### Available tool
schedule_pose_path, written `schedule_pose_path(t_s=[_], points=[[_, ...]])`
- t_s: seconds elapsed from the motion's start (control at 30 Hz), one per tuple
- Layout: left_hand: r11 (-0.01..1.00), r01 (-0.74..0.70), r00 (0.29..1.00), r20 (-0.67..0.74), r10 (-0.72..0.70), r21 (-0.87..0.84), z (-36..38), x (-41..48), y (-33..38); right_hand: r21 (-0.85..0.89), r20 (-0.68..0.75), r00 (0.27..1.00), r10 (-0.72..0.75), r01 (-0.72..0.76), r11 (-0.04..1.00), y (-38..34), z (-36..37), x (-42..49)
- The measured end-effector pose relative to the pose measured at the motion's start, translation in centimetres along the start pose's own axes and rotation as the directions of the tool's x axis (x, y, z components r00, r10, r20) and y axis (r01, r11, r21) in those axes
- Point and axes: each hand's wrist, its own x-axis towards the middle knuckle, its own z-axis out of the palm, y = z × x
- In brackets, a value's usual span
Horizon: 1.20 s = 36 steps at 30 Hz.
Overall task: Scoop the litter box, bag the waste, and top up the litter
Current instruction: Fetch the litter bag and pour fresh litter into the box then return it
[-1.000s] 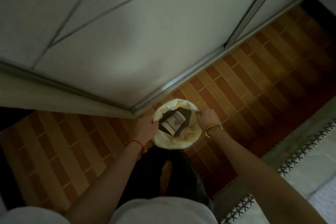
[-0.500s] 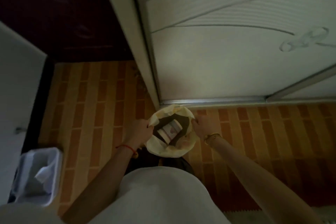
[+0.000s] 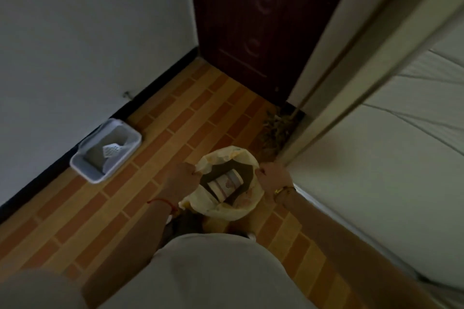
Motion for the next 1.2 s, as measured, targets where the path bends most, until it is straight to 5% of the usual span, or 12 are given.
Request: schedule_pose_path(t_s=[0.6,1.2], points=[[0.894,0.371,0.866,-0.253,-0.431,-0.253,-13.3,-2.0,-25.9,-0.038,0.165,0.866,-0.472,0.484,0.874,-33.1,7.7,14.0],[0.528,0.649,0.566,-0.116,-0.816,-0.547,-20.4,-2.1,-42.8,-0.174,0.506,0.593,-0.627,0.782,0.599,-60.0,16.2,22.6]])
